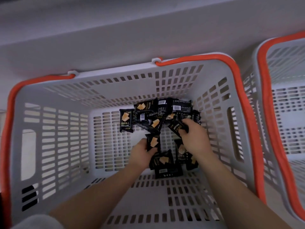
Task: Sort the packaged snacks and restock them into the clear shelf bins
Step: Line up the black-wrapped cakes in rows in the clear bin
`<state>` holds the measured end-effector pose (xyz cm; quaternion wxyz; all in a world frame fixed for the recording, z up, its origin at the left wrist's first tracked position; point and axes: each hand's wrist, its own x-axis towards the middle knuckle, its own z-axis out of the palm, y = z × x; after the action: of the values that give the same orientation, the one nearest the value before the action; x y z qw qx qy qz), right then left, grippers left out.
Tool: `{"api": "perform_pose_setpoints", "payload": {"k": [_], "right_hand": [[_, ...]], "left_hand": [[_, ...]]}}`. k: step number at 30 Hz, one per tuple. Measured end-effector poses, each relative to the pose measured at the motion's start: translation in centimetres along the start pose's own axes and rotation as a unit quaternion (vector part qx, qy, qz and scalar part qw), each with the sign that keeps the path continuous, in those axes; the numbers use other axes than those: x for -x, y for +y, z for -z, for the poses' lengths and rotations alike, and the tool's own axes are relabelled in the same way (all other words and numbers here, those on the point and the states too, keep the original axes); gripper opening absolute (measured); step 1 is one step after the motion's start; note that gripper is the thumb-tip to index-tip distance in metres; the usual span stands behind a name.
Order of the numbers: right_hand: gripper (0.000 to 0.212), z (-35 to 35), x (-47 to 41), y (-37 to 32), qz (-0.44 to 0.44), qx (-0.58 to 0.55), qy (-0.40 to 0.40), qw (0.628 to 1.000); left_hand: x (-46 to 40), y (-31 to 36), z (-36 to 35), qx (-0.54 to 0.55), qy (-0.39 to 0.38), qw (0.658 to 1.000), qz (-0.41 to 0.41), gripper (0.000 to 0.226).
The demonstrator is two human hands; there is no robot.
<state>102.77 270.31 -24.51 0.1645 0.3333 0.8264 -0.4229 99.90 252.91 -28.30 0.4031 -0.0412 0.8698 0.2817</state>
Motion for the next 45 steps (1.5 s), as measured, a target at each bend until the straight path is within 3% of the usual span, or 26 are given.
{"api": "perform_pose_setpoints", "payload": {"k": [2,4,7,10,13,17,21,22,25,27,30,33,37,41,45], "right_hand": [[0.032,-0.2,0.0,-0.6,0.044,0.02,-0.024,0.999],[0.034,-0.7,0.1,-1.0,0.075,0.027,-0.075,0.994],[0.031,-1.6,0.4,-1.2,0.096,0.029,-0.193,0.976],[0.03,-2.1,0.6,-1.1,0.053,0.004,-0.276,0.96],[0.045,-1.9,0.2,-0.8,-0.007,-0.067,-0.291,0.954],[0.068,-1.6,0.2,-0.9,-0.021,-0.133,-0.309,0.941],[0.019,-1.8,0.0,-0.5,0.02,-0.073,-0.342,0.937],[0.018,-1.7,-0.1,-0.4,0.019,-0.075,-0.346,0.935],[0.02,-1.4,-0.4,0.0,0.01,-0.053,-0.318,0.947],[0.022,-1.2,-0.6,0.3,0.029,0.072,-0.262,0.962],[0.032,-1.3,-0.4,0.5,0.034,0.195,-0.177,0.964],[0.036,-2.1,-0.1,0.6,0.061,0.236,-0.164,0.956],[0.034,-2.1,-0.1,0.8,-0.021,0.118,-0.197,0.973],[0.031,-1.1,-0.1,0.3,-0.056,0.015,-0.176,0.983],[0.028,0.9,1.8,-1.4,-0.037,-0.097,-0.157,0.982]], "left_hand": [[0.7,-0.5,2.3,-0.085,-0.071,0.991,-0.076,0.027],[1.1,-0.5,4.1,-0.204,-0.146,0.956,-0.155,0.029],[1.5,0.4,5.5,-0.31,-0.178,0.904,-0.234,0.036],[1.5,1.4,5.7,-0.277,-0.14,0.913,-0.264,0.03],[1.4,1.8,6.1,-0.184,-0.063,0.945,-0.264,0.024],[1.1,2.4,6.3,-0.176,-0.055,0.929,-0.322,0.026],[0.9,3.0,5.6,-0.185,-0.095,0.914,-0.349,0.032],[0.8,2.8,5.5,-0.177,-0.089,0.914,-0.353,0.035],[0.9,1.8,4.6,-0.109,0.012,0.946,-0.306,0.038],[1.1,0.8,3.7,-0.085,0.062,0.966,-0.235,0.031],[0.6,-1.0,1.8,-0.17,0.006,0.964,-0.203,0.029],[0.0,-1.5,-0.3,-0.259,-0.027,0.944,-0.205,0.038],[0.5,-1.9,-2.9,-0.338,-0.017,0.933,-0.126,0.04],[0.7,-2.2,-2.3,-0.337,-0.021,0.933,-0.126,0.036],[1.7,-1.5,0.2,-0.264,-0.097,0.952,-0.117,0.032]]}}
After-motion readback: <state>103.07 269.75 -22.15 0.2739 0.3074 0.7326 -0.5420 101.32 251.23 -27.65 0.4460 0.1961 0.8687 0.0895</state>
